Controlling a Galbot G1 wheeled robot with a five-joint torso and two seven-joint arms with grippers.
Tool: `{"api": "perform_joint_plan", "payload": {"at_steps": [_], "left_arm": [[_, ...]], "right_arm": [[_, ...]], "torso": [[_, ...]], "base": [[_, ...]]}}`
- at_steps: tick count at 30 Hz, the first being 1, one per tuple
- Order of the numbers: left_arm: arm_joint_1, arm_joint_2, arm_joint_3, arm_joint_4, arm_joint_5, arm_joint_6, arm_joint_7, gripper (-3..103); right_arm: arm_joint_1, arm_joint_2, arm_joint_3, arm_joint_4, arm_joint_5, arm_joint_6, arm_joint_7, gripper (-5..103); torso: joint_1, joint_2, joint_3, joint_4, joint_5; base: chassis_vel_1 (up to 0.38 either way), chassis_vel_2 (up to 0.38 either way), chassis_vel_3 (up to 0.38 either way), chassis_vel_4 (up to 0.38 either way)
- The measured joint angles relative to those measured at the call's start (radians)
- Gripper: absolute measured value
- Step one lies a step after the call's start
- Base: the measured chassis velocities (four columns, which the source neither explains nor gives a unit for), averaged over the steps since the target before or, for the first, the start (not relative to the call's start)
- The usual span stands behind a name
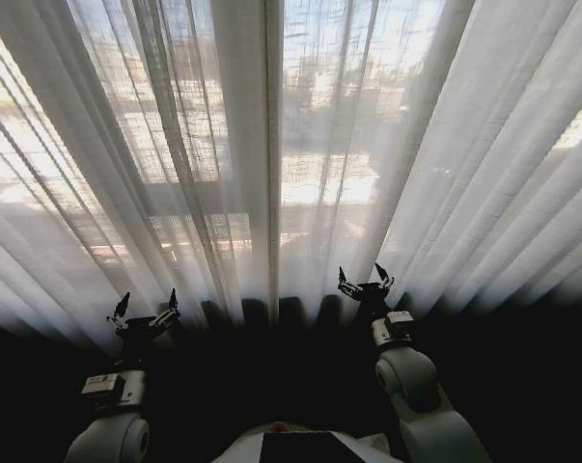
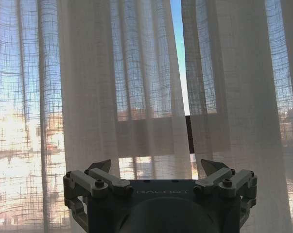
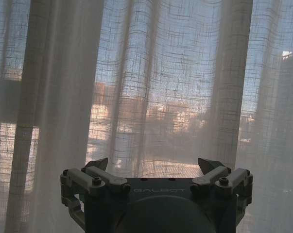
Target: Open the curtains by pulling them apart, changing their state from closed to fully open.
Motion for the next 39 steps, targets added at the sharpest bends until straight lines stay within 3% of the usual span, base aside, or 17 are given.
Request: {"api": "perform_joint_plan", "payload": {"at_steps": [24, 39], "left_arm": [[0.002, -0.005, -0.002, 0.009, 0.002, -0.016, 0.0, 100], [0.006, -0.008, -0.004, 0.007, 0.002, -0.023, 0.002, 100]], "right_arm": [[-0.003, 0.009, -0.006, -0.009, 0.003, 0.009, 0.001, 100], [-0.009, 0.016, -0.011, -0.027, -0.009, 0.037, -0.052, 100]], "torso": [[0.0, 0.0, 0.0, 0.0002, -0.0002], [0.0, 0.0, 0.0, 0.0001, 0.0005]], "base": [[0.28, 0.273, -0.286, -0.278], [0.019, 0.013, -0.01, -0.022]]}}
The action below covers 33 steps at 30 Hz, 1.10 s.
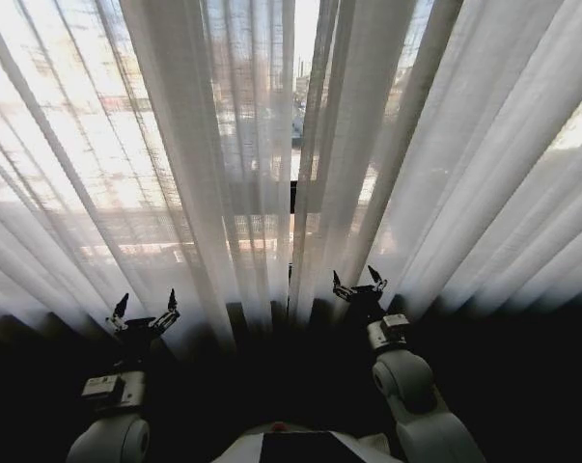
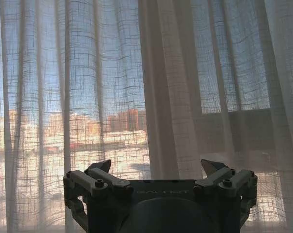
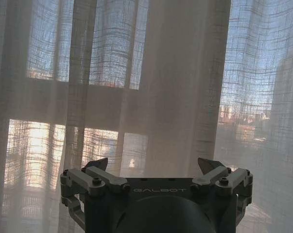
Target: Open the curtains by pulling them apart, changing their state from closed to fully open.
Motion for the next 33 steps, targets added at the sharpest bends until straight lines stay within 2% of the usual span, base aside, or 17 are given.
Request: {"api": "perform_joint_plan", "payload": {"at_steps": [4, 12, 26, 30, 32, 33], "left_arm": [[0.002, -0.003, 0.001, 0.0, 0.001, -0.004, 0.0, 100], [0.003, -0.004, 0.001, 0.0, 0.005, -0.006, 0.0, 100], [0.005, -0.008, 0.002, 0.001, 0.006, -0.011, 0.0, 100], [0.011, -0.01, 0.002, 0.001, 0.007, -0.015, 0.0, 100], [0.016, -0.013, 0.002, 0.001, 0.011, -0.017, 0.0, 100], [0.017, -0.014, 0.001, 0.0, 0.012, -0.018, 0.0, 100]], "right_arm": [[-0.002, 0.005, -0.001, -0.011, -0.01, 0.013, -0.002, 100], [-0.002, 0.007, -0.002, -0.012, -0.012, 0.016, -0.002, 100], [-0.004, 0.008, -0.006, -0.011, -0.011, 0.024, -0.002, 100], [0.003, -0.015, -0.048, -0.011, 0.055, 0.003, 0.002, 100], [0.025, -0.045, -0.099, -0.026, 0.141, -0.037, 0.008, 100], [0.037, -0.051, -0.115, -0.042, 0.154, -0.044, 0.011, 100]], "torso": [[0.0, 0.0, 0.0, 0.0, -0.0012], [0.0, 0.0, 0.0, -0.0001, -0.0004], [0.001, 0.0, 0.0, -0.0001, -0.0006], [0.001, 0.0, 0.0, -0.0002, -0.0006], [0.0, 0.0, 0.0, 0.0, -0.0008], [0.0, 0.0, 0.0, 0.0001, -0.0007]], "base": [[0.0, 0.0, 0.0, 0.0], [-0.024, 0.019, 0.021, -0.012], [-0.135, 0.117, 0.118, -0.123], [-0.029, 0.029, 0.016, -0.033], [0.0, 0.0, 0.0, 0.0], [0.0, 0.0, 0.0, 0.0]]}}
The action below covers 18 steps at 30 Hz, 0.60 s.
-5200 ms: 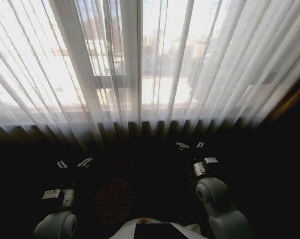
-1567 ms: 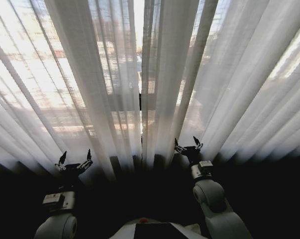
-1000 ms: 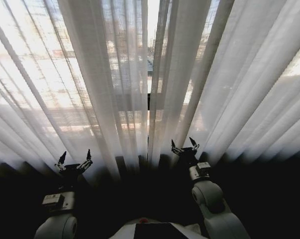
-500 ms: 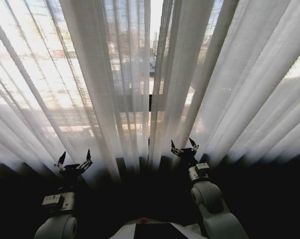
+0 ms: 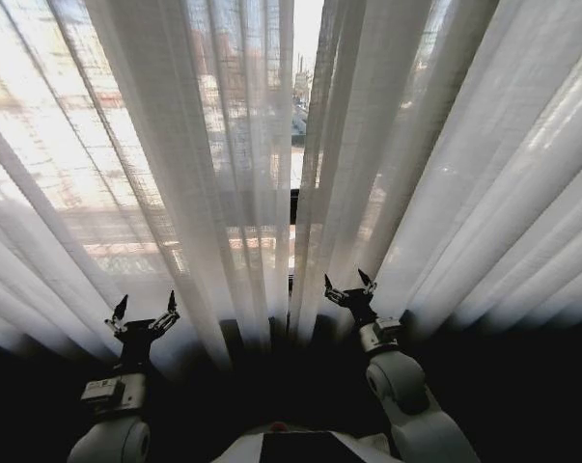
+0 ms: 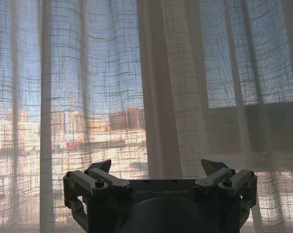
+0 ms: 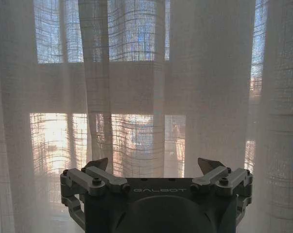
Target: Open the curtains by pulling them apart, changing their state from closed to fully open.
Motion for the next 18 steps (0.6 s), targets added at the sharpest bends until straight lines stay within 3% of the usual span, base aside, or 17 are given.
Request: {"api": "perform_joint_plan", "payload": {"at_steps": [18], "left_arm": [[0.004, -0.008, -0.016, -0.005, -0.004, -0.004, -0.001, 100]], "right_arm": [[0.212, 0.016, -0.064, -0.187, 0.018, -0.035, 0.083, 100]], "torso": [[0.0, 0.0, 0.0, -0.0003, 0.0]], "base": [[0.0, 0.0, 0.0, 0.0]]}}
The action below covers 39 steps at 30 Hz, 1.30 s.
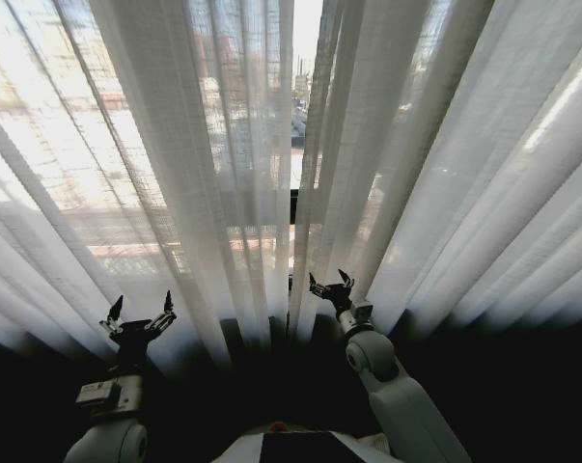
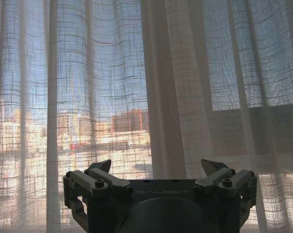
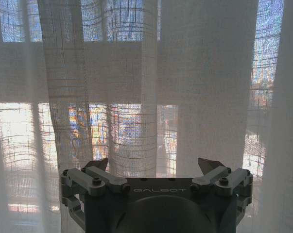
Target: Open the curtains by pulling them apart, changing their state from closed to fully open.
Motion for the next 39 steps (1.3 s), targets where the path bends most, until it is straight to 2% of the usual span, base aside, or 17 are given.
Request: {"api": "perform_joint_plan", "payload": {"at_steps": [6, 12, 14, 16, 19, 21, 22, 23, 25, 26, 28, 29, 32, 35, 38, 39], "left_arm": [[-0.005, 0.002, 0.001, 0.011, -0.001, -0.001, 0.0, 100], [-0.011, 0.005, 0.0, 0.019, -0.005, -0.002, -0.001, 100], [-0.011, 0.005, -0.003, 0.023, -0.007, -0.006, -0.001, 100], [-0.011, 0.006, -0.004, 0.024, -0.008, -0.007, -0.001, 100], [-0.009, 0.009, -0.01, 0.03, -0.011, -0.015, -0.002, 100], [-0.009, 0.01, -0.011, 0.031, -0.011, -0.015, -0.002, 100], [-0.009, 0.012, -0.012, 0.032, -0.013, -0.016, -0.002, 100], [-0.009, 0.013, -0.012, 0.032, -0.014, -0.016, -0.002, 100], [-0.01, 0.013, -0.012, 0.033, -0.015, -0.017, -0.002, 100], [-0.01, 0.013, -0.012, 0.033, -0.015, -0.017, -0.002, 100], [-0.011, 0.013, -0.012, 0.033, -0.015, -0.017, -0.002, 100], [-0.011, 0.013, -0.012, 0.033, -0.015, -0.017, -0.002, 100], [-0.011, 0.013, -0.01, 0.034, -0.015, -0.019, -0.002, 100], [-0.01, 0.013, -0.011, 0.034, -0.015, -0.02, -0.002, 100], [-0.01, 0.012, -0.011, 0.034, -0.015, -0.021, -0.003, 100], [-0.01, 0.012, -0.011, 0.034, -0.015, -0.021, -0.003, 100]], "right_arm": [[0.066, 0.0, -0.01, -0.054, 0.005, -0.002, 0.05, 100], [0.121, -0.003, -0.01, -0.091, 0.041, -0.002, 0.056, 102], [0.131, -0.001, -0.01, -0.095, 0.068, -0.002, 0.054, 94], [0.133, 0.001, -0.01, -0.096, 0.073, -0.001, 0.053, 94], [0.133, 0.006, -0.007, -0.1, 0.083, 0.006, 0.036, 78], [0.132, 0.006, -0.007, -0.1, 0.084, 0.008, 0.034, 78], [0.129, 0.006, -0.006, -0.101, 0.084, 0.019, 0.024, 67], [0.128, 0.005, -0.006, -0.102, 0.084, 0.023, 0.021, 67], [0.126, 0.005, -0.005, -0.102, 0.084, 0.026, 0.019, 56], [0.126, 0.005, -0.005, -0.102, 0.084, 0.026, 0.019, 56], [0.124, 0.005, -0.006, -0.099, 0.082, 0.024, 0.026, 45], [0.124, 0.005, -0.006, -0.099, 0.082, 0.024, 0.026, 45], [0.119, 0.005, -0.006, -0.087, 0.079, 0.006, 0.038, 29], [0.117, 0.005, -0.006, -0.083, 0.079, 0.004, 0.04, 24], [0.115, 0.003, -0.006, -0.076, 0.079, 0.003, 0.047, 8], [0.115, 0.003, -0.006, -0.076, 0.079, 0.003, 0.047, 8]], "torso": [[0.0, 0.0, 0.0, 0.0, 0.0001], [0.0, 0.0, 0.0, 0.0, 0.0], [0.0, 0.0, 0.0, 0.0, 0.0001], [0.0, 0.0, 0.0, 0.0001, 0.0001], [0.0, 0.0, 0.0, 0.0, 0.0001], [0.0, 0.0, 0.0, 0.0, 0.0001], [0.0, 0.0, 0.0, 0.0, 0.0001], [0.0, 0.0, 0.0, 0.0, 0.0001], [0.0, 0.0, 0.0, 0.0, 0.0001], [0.0, 0.0, 0.0, 0.0, 0.0001], [0.0, 0.0, 0.0, 0.0, 0.0001], [0.0, 0.0, 0.0, 0.0, 0.0001], [0.0, 0.0, 0.0, 0.0, 0.0001], [0.0, 0.0, 0.0, 0.0, 0.0001], [0.0, 0.0, 0.0, 0.0, 0.0001], [0.0, 0.0, 0.0, 0.0, 0.0001]], "base": [[0.0, 0.0, 0.0, 0.0], [0.0, 0.0, 0.0, 0.0], [0.0, 0.0, 0.0, 0.0], [0.0, 0.0, 0.0, 0.0], [0.0, 0.0, 0.0, 0.0], [0.0, 0.0, 0.0, 0.0], [0.0, 0.0, 0.0, 0.0], [0.0, 0.0, 0.0, 0.0], [0.0, 0.0, 0.0, 0.0], [0.0, 0.0, 0.0, 0.0], [0.0, 0.0, 0.0, 0.0], [0.0, 0.0, 0.0, 0.0], [0.0, 0.0, 0.0, 0.0], [0.0, 0.0, 0.0, 0.0], [0.0, 0.0, 0.0, 0.0], [0.0, 0.0, 0.0, 0.0]]}}
